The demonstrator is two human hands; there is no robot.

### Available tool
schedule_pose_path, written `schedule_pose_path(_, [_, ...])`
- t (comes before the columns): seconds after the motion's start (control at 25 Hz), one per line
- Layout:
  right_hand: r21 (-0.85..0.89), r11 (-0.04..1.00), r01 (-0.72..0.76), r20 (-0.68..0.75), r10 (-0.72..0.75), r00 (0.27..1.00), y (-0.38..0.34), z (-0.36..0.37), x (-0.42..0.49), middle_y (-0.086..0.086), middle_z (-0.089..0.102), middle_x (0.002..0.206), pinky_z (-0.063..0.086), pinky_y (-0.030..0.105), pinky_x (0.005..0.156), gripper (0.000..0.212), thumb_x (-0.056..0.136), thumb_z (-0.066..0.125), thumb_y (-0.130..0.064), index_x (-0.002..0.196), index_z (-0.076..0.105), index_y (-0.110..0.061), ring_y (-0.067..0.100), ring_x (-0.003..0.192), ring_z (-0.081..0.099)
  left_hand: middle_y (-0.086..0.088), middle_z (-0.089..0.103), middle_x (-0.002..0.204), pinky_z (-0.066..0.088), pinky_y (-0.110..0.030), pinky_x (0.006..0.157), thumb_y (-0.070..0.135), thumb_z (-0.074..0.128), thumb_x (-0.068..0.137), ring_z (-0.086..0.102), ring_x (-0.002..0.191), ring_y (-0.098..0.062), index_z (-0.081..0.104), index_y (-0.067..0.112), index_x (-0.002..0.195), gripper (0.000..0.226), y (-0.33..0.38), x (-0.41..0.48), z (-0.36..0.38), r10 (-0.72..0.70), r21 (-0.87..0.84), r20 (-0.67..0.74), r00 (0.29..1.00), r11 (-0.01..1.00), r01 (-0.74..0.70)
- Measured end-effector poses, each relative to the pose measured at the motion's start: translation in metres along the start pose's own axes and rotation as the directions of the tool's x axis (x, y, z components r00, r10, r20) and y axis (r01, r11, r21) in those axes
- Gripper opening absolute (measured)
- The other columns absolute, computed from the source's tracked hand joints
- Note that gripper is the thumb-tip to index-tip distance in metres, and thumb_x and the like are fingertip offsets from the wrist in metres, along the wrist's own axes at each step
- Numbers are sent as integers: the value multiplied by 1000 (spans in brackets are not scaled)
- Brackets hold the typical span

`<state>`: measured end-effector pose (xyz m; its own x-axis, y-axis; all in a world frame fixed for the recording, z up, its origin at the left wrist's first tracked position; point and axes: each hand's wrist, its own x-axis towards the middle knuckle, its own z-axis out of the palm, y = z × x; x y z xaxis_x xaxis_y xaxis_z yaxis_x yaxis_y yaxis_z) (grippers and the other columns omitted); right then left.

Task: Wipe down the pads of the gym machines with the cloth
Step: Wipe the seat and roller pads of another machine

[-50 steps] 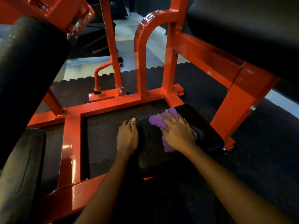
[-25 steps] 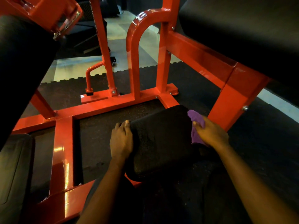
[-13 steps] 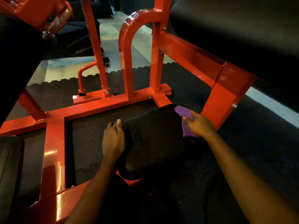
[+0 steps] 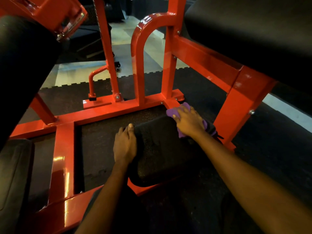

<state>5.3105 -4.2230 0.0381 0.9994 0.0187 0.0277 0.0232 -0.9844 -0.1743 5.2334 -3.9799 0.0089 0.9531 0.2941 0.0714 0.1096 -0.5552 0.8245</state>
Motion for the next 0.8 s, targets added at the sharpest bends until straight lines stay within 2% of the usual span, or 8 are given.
schedule_pose_path(0.16, [-24, 973, 228, 66, -226, 972, -23, 6, -80, -2, 22, 167, 13, 50, 125, 71, 93, 11, -60, 158, 27, -37, 34, 154, 16, -15, 55, 136, 41, -50, 106, 46, 24, 107, 52, 124, -31, 62, 13, 127, 54, 3, -3, -3, -35, -46, 26, 999, 998, 36])
schedule_pose_path(0.24, [-13, 958, 286, 6, -286, 958, -28, 9, -132, 0, 29, 165, 18, 53, 123, 69, 92, 17, -55, 156, 35, -35, 35, 152, 22, -14, 57, 134, 39, -40, 103, 42, 25, 108, 53, 123, -30, 62, 12, 126, 52, 1, -4, -4, -19, -56, 45, 999, 998, 22])
schedule_pose_path(0.32, [-41, 961, 275, -69, -277, 958, -29, 15, -160, 2, 34, 163, 23, 55, 120, 63, 94, 26, -50, 153, 41, -33, 36, 149, 30, -12, 57, 137, 35, -29, 98, 40, 25, 109, 53, 125, -27, 61, 14, 131, 50, -6, -9, -8, 10, -84, 63, 998, 996, -5])
schedule_pose_path(0.4, [-21, 982, 188, -43, -189, 981, -39, 11, -147, 0, 25, 166, 16, 53, 122, 61, 97, 24, -50, 155, 35, -36, 34, 152, 22, -12, 59, 137, 33, -24, 98, 36, 27, 110, 54, 125, -23, 62, 12, 132, 48, -12, -13, -19, 36, -158, 55, 998, 987, -27])
schedule_pose_path(0.48, [-15, 996, 83, 2, -83, 997, -61, 12, -107, -1, 14, 169, 8, 51, 124, 55, 103, 29, -47, 157, 28, -38, 33, 154, 11, -12, 66, 128, 40, -28, 100, 37, 31, 110, 58, 116, -19, 67, 10, 122, 47, -15, -20, -31, 62, -238, 35, 997, 970, -52])
schedule_pose_path(0.6, [27, 997, 69, 2, -70, 998, -107, 16, -39, 3, 24, 166, 15, 52, 122, 49, 104, 38, -42, 153, 38, -33, 36, 151, 18, -2, 72, 110, 50, -40, 96, 54, 28, 101, 64, 104, -16, 73, 15, 105, 59, -21, -33, -44, 73, -273, 10, 997, 960, -68])
schedule_pose_path(0.68, [10, 988, 156, 26, -156, 987, -130, 17, -18, 3, 37, 158, 21, 51, 118, 44, 104, 37, -41, 146, 45, -29, 34, 145, 30, -2, 73, 107, 52, -45, 95, 62, 25, 96, 67, 103, -19, 73, 27, 97, 60, -30, -37, -52, 39, -281, -13, 999, 959, -41])
schedule_pose_path(0.8, [-18, 933, 359, 45, -358, 933, -127, 17, -35, -3, 40, 157, 23, 49, 120, 51, 101, 26, -47, 147, 45, -34, 30, 146, 32, -12, 74, 110, 51, -51, 97, 79, 21, 85, 68, 105, -29, 76, 17, 104, 86, -38, -36, -66, -88, -268, -95, 992, 961, 59])
